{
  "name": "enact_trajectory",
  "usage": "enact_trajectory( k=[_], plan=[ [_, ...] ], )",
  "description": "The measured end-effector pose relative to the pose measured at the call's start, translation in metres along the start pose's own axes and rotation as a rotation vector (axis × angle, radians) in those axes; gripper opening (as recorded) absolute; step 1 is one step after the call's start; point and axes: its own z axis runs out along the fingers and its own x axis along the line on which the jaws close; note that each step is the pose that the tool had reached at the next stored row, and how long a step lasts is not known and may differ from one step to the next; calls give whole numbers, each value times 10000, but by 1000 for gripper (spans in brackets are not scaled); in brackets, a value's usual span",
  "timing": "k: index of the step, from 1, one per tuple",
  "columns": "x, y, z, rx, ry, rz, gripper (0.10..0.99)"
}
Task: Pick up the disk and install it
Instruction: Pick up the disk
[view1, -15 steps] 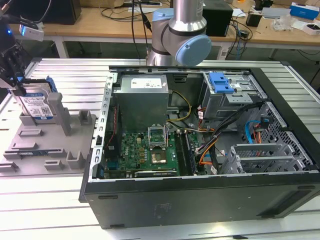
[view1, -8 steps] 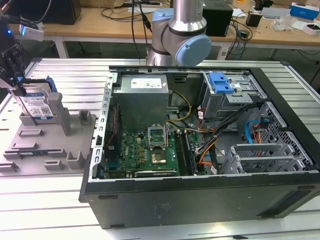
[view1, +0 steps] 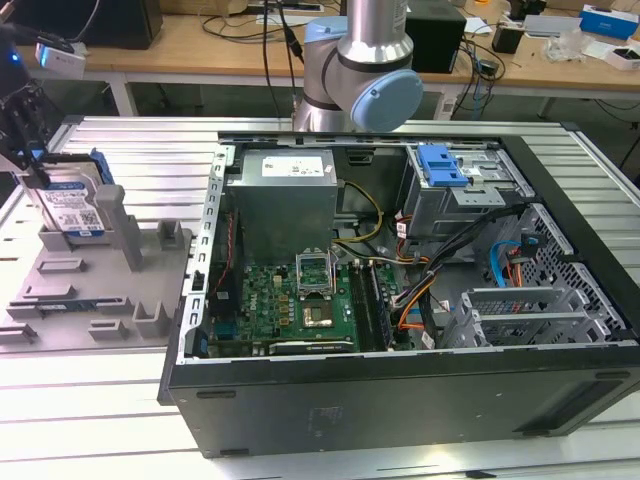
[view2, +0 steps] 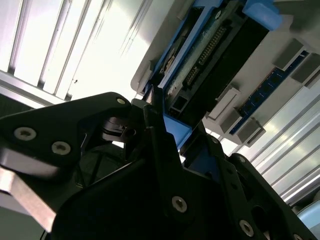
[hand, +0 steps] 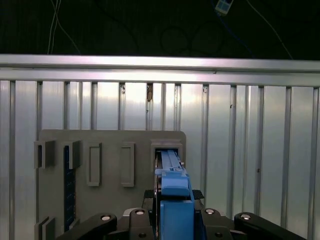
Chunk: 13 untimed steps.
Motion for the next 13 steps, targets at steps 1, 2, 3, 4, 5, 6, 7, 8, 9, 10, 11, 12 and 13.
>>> enact_trajectory(
  k=[1,2,3,4,5,6,7,8,9,10,11,12,13],
  plan=[
    [0,0,-9,1,0,0,365],
    [0,0,-19,0,0,0,365],
    [1,0,-27,1,0,0,365],
    [1,1,-41,1,-1,0,365],
    [0,3,-63,6,-21,2,365],
    [1,4,-79,9,-36,2,365],
    [1,4,-96,12,-50,2,365],
    [3,4,-123,15,-66,1,365],
    [3,5,-145,16,-74,1,365],
    [3,5,-179,18,-83,2,365],
    [5,5,-217,18,-93,1,365],
    [5,5,-240,20,-100,1,365],
    [6,5,-277,21,-110,1,365]
  ],
)
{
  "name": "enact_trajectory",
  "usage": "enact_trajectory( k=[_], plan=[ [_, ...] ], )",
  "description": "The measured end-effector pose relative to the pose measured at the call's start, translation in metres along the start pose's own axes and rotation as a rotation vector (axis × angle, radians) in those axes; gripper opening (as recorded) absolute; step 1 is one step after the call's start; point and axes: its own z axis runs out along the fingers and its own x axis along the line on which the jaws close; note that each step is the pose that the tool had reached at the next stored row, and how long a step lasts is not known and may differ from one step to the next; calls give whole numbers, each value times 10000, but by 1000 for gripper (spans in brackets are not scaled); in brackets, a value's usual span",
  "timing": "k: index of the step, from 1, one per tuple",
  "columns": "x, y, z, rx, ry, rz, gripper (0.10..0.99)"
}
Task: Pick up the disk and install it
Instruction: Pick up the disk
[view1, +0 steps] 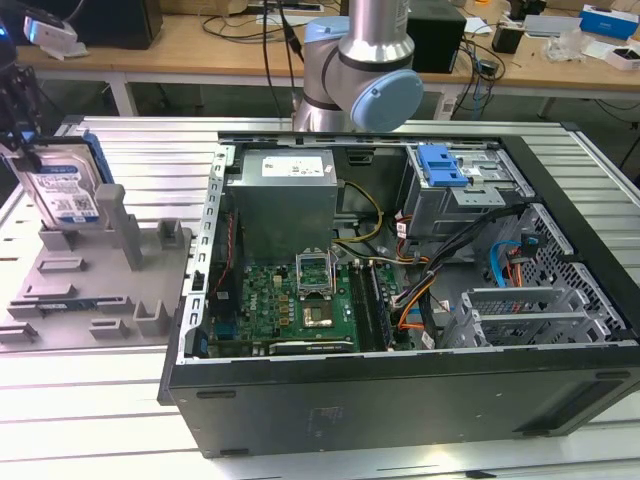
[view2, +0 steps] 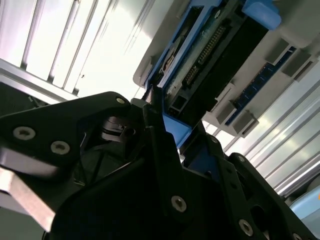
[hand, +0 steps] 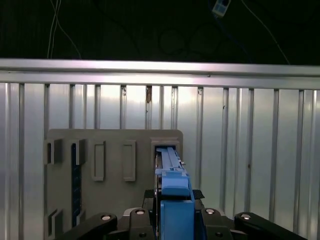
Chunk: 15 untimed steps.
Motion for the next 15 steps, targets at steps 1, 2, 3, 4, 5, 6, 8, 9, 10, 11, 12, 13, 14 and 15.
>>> enact_trajectory(
  k=[1,2,3,4,5,6,8,9,10,11,12,13,14,15],
  plan=[
    [0,0,-33,2,-8,0,365],
    [1,0,-73,2,-16,0,365],
    [1,-1,-117,3,-23,0,365],
    [2,-1,-170,3,-31,0,365],
    [2,-1,-200,4,-34,1,365],
    [3,-1,-242,4,-37,0,365],
    [4,-1,-366,4,-39,0,365],
    [5,-2,-413,5,-39,0,365],
    [6,-2,-489,4,-39,0,365],
    [8,-3,-614,4,-39,0,365],
    [9,-3,-696,4,-39,1,365],
    [11,-3,-796,4,-39,0,365],
    [12,-3,-869,5,-40,-1,365],
    [13,-4,-915,4,-40,0,365]
  ],
)
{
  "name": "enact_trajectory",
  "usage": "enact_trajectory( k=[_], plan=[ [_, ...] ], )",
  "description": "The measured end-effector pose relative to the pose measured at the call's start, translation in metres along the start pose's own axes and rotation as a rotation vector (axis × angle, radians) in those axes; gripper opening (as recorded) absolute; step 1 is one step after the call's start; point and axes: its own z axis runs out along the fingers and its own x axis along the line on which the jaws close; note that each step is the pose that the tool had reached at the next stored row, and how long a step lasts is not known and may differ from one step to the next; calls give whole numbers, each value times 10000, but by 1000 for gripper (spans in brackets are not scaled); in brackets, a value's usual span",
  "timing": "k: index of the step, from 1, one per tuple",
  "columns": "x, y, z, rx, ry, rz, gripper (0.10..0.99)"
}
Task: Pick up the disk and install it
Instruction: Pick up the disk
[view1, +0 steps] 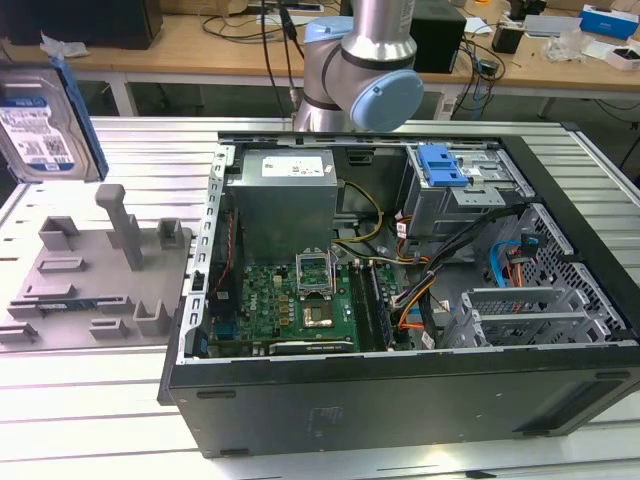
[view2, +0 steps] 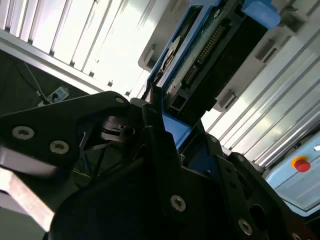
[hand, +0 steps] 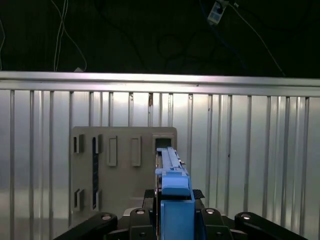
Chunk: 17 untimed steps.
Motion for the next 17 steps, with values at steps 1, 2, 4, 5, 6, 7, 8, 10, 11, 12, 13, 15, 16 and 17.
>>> enact_trajectory(
  k=[1,2,4,5,6,7,8,10,11,12,13,15,16,17],
  plan=[
    [1,0,-59,-1,0,1,365],
    [2,-1,-135,0,-1,0,365],
    [3,-1,-236,-1,-3,0,365],
    [4,-1,-300,0,-5,0,365],
    [4,-1,-348,-1,-5,0,365],
    [5,-1,-387,1,-8,0,365],
    [5,-2,-445,1,-10,0,365],
    [7,-2,-554,0,-19,-1,365],
    [8,-2,-581,-1,-25,-1,365],
    [12,-3,-610,-1,-36,-2,365],
    [14,-3,-617,-1,-38,-1,365],
    [14,-2,-616,1,-40,1,365],
    [14,-2,-616,1,-40,1,365],
    [15,-2,-617,0,-40,0,365]
  ],
)
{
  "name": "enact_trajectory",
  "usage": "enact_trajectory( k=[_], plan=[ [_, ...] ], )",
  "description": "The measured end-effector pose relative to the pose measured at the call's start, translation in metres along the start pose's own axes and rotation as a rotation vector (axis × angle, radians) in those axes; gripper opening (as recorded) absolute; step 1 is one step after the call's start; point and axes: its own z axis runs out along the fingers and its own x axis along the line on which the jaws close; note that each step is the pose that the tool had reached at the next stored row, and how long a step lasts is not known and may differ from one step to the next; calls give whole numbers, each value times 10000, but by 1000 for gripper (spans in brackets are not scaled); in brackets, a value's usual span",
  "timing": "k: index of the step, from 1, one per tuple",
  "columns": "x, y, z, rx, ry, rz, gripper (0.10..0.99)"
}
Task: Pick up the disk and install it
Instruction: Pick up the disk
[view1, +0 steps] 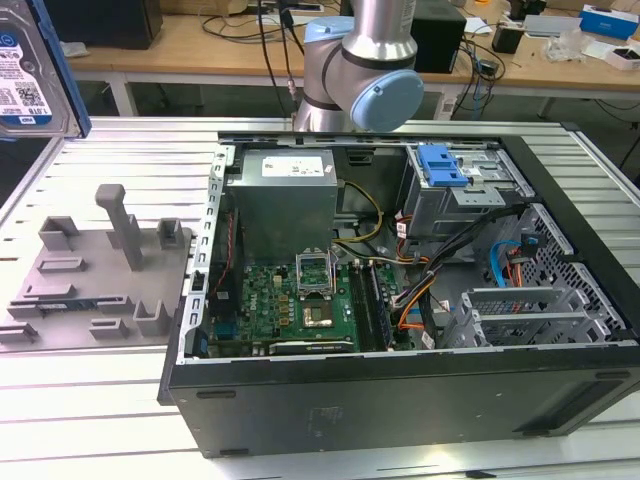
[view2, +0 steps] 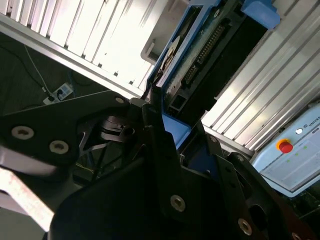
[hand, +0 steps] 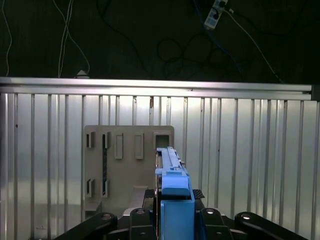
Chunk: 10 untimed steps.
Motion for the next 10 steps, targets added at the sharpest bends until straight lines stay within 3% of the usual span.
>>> enact_trajectory(
  k=[6,10],
  plan=[
    [64,-17,-40,0,-4,-2,365],
    [163,-113,-77,2,-6,-2,365]
  ],
)
